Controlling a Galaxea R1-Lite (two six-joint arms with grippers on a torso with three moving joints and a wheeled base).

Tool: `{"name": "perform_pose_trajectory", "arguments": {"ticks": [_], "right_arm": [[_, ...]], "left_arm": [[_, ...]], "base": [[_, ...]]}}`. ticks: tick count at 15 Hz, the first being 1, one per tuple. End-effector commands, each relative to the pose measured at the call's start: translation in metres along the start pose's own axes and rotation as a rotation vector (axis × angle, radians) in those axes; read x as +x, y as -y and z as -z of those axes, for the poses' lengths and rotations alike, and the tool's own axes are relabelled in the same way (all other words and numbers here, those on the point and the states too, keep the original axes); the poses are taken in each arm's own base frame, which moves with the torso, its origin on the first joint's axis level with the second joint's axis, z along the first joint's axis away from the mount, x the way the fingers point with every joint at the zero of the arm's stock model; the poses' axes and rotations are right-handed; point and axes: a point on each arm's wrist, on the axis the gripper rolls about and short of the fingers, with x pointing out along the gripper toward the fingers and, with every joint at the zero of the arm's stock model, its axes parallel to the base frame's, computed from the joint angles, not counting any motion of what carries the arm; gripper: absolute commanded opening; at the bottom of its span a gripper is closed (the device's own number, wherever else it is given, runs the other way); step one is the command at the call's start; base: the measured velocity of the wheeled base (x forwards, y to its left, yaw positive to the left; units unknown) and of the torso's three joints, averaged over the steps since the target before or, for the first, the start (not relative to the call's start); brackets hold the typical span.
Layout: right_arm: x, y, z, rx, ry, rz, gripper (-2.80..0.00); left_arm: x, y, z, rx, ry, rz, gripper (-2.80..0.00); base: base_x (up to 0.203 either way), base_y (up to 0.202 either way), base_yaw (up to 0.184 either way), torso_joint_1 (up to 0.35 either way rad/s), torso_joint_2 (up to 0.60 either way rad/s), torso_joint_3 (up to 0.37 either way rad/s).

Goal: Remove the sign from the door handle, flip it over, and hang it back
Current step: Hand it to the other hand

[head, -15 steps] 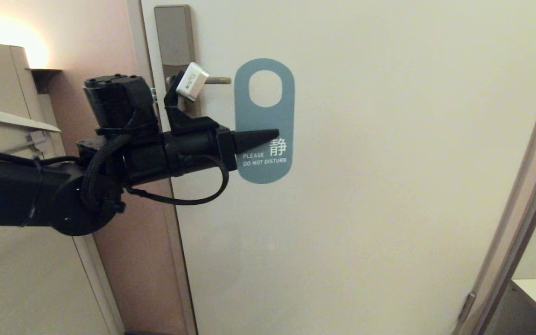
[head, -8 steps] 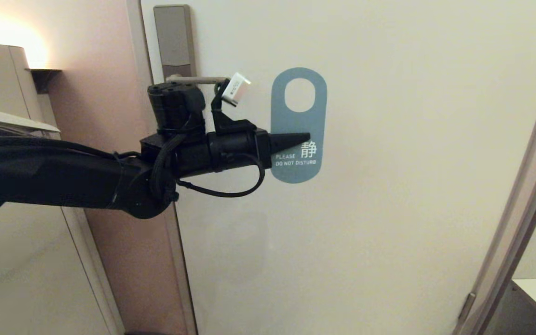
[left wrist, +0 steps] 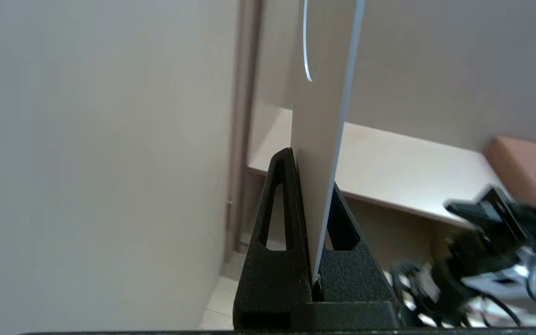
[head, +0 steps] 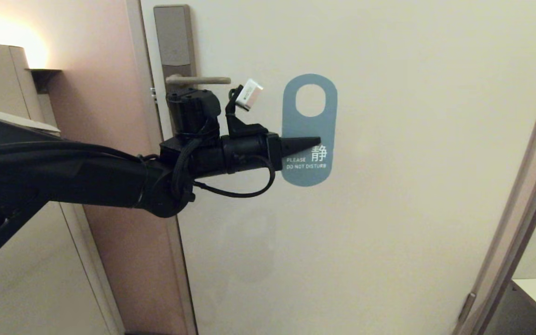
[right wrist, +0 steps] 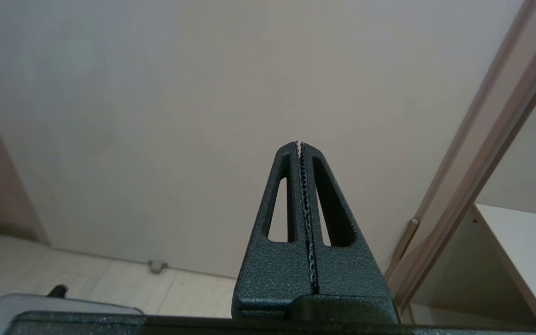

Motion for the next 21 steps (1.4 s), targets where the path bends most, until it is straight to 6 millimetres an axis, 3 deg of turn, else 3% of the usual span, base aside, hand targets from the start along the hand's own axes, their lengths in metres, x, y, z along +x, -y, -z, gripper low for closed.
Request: {"name": "perform_pose_trajectory", "arguments": {"ticks": [1,7,14,21], "right_arm": [[0.005,0.001,-0.012,0.008,-0.061,-0.009,-2.80],[0.041,0.005,-0.065,0.100,-0.252,-0.055,-2.80],[0.128,0.007,-0.120,0.129,-0.285,-0.182,-2.80],[0.171,0.004,-0.148,0.138,-0.225,-0.404,-2.80]], "left_arm": [[0.001,0.000,0.001,-0.001,-0.005,0.018,-2.80],[0.009,0.004,0.005,-0.004,-0.015,0.040,-2.80],[0.019,0.006,0.002,-0.016,-0.006,0.062,-2.80],[0.040,0.021,0.009,-0.030,-0.022,0.123,-2.80]], "base": [[0.000,0.000,0.000,0.000,0.00,0.000],[0.000,0.000,0.000,0.000,0.00,0.000],[0.000,0.000,0.000,0.000,0.00,0.000],[0.000,0.000,0.000,0.000,0.00,0.000]]}}
